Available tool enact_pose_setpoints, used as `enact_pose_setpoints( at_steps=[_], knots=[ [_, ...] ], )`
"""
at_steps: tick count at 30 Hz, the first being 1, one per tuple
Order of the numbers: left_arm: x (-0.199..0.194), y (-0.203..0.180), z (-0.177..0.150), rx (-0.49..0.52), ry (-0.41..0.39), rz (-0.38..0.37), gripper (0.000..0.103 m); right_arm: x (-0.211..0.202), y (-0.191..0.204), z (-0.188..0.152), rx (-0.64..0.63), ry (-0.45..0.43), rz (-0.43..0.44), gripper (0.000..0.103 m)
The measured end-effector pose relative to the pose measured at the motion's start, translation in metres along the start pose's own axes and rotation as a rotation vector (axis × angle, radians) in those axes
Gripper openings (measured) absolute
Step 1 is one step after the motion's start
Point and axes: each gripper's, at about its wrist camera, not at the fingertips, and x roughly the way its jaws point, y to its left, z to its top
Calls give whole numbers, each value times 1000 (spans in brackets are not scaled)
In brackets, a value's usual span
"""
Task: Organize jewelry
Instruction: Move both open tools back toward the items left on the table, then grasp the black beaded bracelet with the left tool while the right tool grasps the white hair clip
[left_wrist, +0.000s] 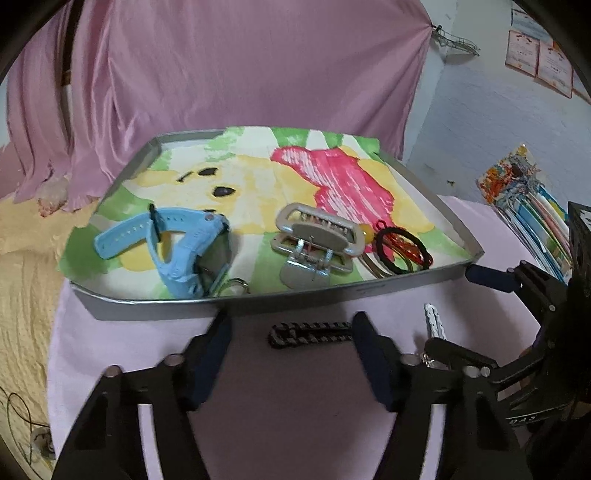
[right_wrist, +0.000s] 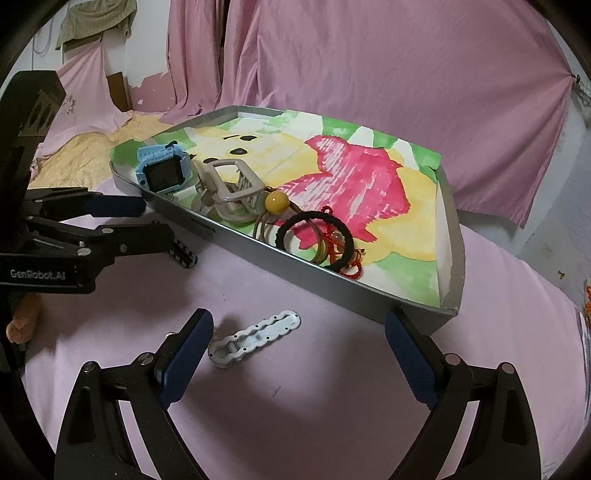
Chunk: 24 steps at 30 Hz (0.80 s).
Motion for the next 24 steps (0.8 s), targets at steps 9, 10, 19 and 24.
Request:
enact_pose_setpoints(
  at_steps=[9, 10, 19, 24],
  knots=[
    [2, -8, -6, 36, 39, -51, 43, -4, -12, -8, 11, 20, -21, 91],
    [2, -10, -7, 43, 42, -56, 43, -3, -14, -10, 9, 28, -34, 91],
    [-5, -26, -17, 120, 62, -104, 43, -7, -31, -20, 49, 40, -39, 91],
    [-7, -25, -19, 131, 53, -55, 43, -10, -35, -23, 59, 35, -39, 91]
  ],
)
